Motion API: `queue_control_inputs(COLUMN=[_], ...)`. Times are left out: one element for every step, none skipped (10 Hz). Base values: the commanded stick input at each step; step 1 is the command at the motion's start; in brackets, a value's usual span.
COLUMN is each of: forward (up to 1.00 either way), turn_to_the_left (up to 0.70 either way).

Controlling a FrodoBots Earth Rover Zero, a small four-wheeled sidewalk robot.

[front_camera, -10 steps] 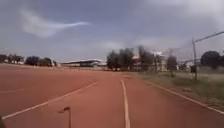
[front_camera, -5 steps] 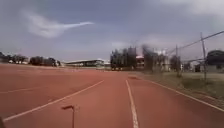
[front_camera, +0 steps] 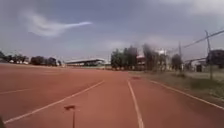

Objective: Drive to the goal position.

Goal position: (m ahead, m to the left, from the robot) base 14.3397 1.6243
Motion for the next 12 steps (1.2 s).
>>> queue_control_inputs(forward=[0.7, 0.7, 0.7, 0.7, 0.7, 0.7, 0.7, 0.7, 0.7, 0.7, 0.7, 0.7], turn_to_the_left=[-0.03, -0.19, -0.34, -0.35, -0.35, -0.35, -0.35, -0.22, -0.06, 0.0, 0.0, 0.0])
